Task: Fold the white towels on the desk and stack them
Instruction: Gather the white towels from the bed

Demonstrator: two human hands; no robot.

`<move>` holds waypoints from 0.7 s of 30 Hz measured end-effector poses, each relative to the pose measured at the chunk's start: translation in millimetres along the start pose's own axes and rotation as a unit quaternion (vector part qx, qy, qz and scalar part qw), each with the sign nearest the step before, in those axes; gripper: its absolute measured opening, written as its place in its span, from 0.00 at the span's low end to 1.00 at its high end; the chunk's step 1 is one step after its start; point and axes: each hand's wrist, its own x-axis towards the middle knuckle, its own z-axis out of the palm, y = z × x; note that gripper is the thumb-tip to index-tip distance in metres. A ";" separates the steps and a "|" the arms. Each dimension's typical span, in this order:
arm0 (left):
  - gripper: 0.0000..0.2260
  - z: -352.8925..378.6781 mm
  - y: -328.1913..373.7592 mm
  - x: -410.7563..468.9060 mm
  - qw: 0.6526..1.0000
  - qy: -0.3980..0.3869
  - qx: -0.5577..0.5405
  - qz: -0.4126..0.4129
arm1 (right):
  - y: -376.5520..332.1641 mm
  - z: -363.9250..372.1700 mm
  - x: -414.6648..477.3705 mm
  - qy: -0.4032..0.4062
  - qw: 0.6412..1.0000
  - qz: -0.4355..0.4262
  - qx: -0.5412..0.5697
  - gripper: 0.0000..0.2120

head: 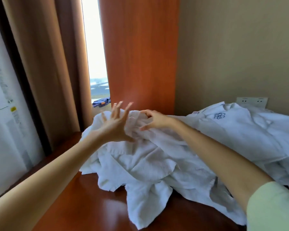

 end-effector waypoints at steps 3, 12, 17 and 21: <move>0.61 14.7 73.1 20.1 0.988 -0.070 0.023 0.139 | 38.1 -47.7 -44.2 -0.045 0.991 0.087 -0.091 0.50; 0.62 99.0 176.7 54.9 0.970 -0.190 0.078 0.130 | 139.7 -112.4 -163.4 -0.109 0.899 0.280 -0.318 0.65; 0.36 99.8 178.1 60.4 0.980 -0.121 0.055 0.151 | 140.9 -82.8 -154.1 -0.018 0.923 0.195 -0.330 0.40; 0.25 51.3 146.8 70.0 0.977 0.025 0.081 0.197 | 112.9 -96.2 -143.1 0.033 0.960 0.164 -0.226 0.30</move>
